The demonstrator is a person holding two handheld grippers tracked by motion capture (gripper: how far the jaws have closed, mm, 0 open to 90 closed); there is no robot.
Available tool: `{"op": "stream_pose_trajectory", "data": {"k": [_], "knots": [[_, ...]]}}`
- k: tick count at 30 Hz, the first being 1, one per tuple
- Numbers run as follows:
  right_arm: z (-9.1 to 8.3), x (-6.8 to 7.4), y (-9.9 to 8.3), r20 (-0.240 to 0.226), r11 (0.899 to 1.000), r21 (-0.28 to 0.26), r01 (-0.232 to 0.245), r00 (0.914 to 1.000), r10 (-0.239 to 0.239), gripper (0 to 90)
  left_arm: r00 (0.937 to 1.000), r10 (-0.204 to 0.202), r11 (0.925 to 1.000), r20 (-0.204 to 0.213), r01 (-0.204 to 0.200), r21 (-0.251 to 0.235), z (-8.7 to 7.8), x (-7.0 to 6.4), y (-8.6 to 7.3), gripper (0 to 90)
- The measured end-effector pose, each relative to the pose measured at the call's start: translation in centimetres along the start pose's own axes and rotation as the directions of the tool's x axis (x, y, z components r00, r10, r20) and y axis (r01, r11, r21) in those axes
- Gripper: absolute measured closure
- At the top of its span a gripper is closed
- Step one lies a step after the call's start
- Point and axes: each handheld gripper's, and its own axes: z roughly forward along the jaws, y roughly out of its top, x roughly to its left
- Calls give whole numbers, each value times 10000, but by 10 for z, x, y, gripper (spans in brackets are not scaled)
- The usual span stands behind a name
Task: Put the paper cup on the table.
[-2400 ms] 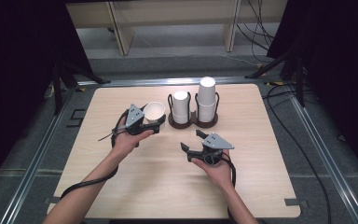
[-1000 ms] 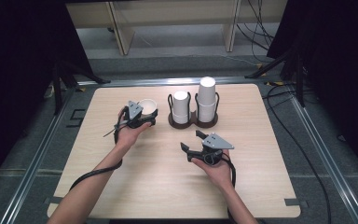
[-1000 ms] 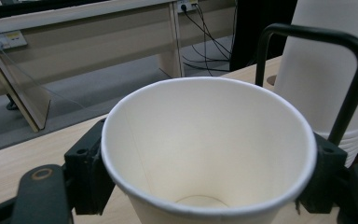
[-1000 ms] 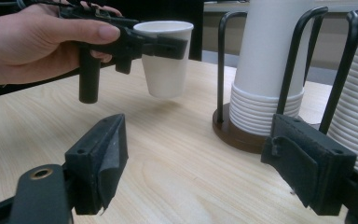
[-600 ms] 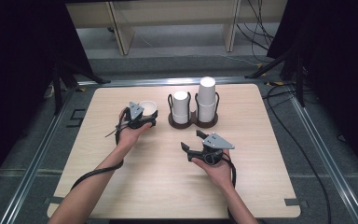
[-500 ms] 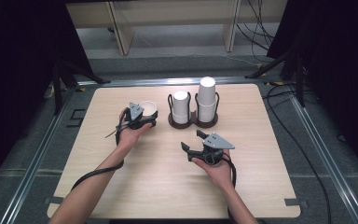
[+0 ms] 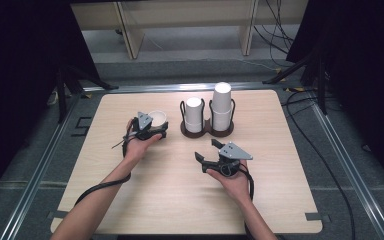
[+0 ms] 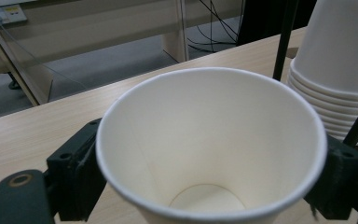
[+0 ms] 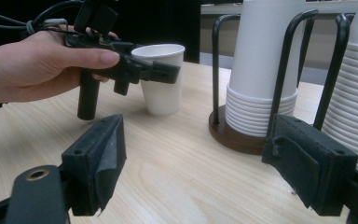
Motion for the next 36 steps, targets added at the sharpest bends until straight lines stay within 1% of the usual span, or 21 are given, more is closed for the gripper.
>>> {"op": "stream_pose_trajectory", "data": {"k": [2, 5, 6, 7, 9, 11, 12, 15, 16, 17, 18, 20, 21, 24, 26, 27, 28, 29, 30, 31, 36], "knots": [[0, 1, 0, -8, 9999, -5, -153, 9999, 153, 194, 10000, -74, 9999, 66, 73, 90, -2, 0, -1, 73], [-1, -1, 0, 24, 10000, -74, -59, 10000, 60, 191, 9998, -79, 9999, 187, 76, 145, -8, 0, -2, 14], [-2, -3, 0, 205, 9998, -8, 203, 9996, -203, 191, 9996, -133, 9999, 237, 130, 91, -11, 0, -3, 5], [-1, -3, -1, 111, 9999, -110, -21, 9999, 22, 190, 9997, -127, 9999, 198, 126, 49, -14, 1, -4, 0], [-3, -4, -1, 292, 10000, -86, -17, 9996, 20, 190, 9999, -108, 9999, 130, 108, 33, -20, 2, -5, 0], [-3, -6, -2, 122, 9998, -188, -86, 9999, 89, 189, 9997, -163, 9999, 201, 163, -9, -28, 3, -7, 0], [-3, -8, -2, 241, 9998, -210, 56, 9997, -51, 189, 9997, -159, 9999, 173, 159, 14, -32, 3, -7, 0], [-5, -8, -2, 313, 9994, -202, -269, 9991, 275, 189, 9997, -156, 9999, 204, 157, -43, -45, 3, -11, 0], [-6, -10, -2, 311, 9996, -179, -217, 9993, 222, 189, 9996, -99, 9999, 272, 101, -70, -49, 3, -12, 0], [-7, -12, -1, 492, 9999, -160, -37, 9988, 45, 189, 9997, -58, 9999, 246, 61, -111, -53, 3, -13, 0], [-7, -13, -1, 482, 9997, -226, 26, 9988, -16, 189, 9998, -115, 9999, 183, 117, -117, -57, 2, -14, 0], [-8, -14, -2, 374, 9995, -227, -200, 9991, 209, 189, 9997, -180, 9997, 138, 182, -144, -64, 2, -17, 0], [-8, -15, -2, 407, 9996, -250, -157, 9990, 167, 189, 9998, -181, 9997, 130, 183, -156, -70, 2, -17, 1], [-9, -16, -2, 563, 9993, -290, -227, 9981, 243, 189, 9997, -74, 9995, 237, 81, -299, -82, -1, -20, 1], [-11, -18, -2, 472, 9994, -240, -253, 9985, 264, 189, 9996, 31, 9998, 267, -26, -198, -90, -2, -22, 3], [-11, -18, -2, 502, 9993, -284, -263, 9984, 277, 189, 9995, -39, 9994, 328, 50, -354, -93, -3, -24, 2], [-11, -19, -2, 620, 9993, -327, -206, 9978, 226, 189, 9993, -66, 9992, 360, 80, -381, -98, -4, -25, 3], [-12, -21, -2, 774, 9993, -360, 87, 9970, -59, 189, 9993, -57, 9994, 362, 70, -354, -103, -4, -26, 3], [-12, -19, -2, 561, 9982, -237, -549, 9968, 562, 189, 9992, -106, 9986, 381, 126, -519, -107, -6, -28, 3], [-12, -22, -2, 652, 9990, -344, -280, 9974, 302, 189, 9991, -83, 9985, 412, 105, -541, -111, -6, -30, 3], [-15, -24, -3, 864, 9993, -208, -320, 9957, 337, 189, 9990, 8, 9984, 452, 17, -571, -130, -8, -39, 4]]}}
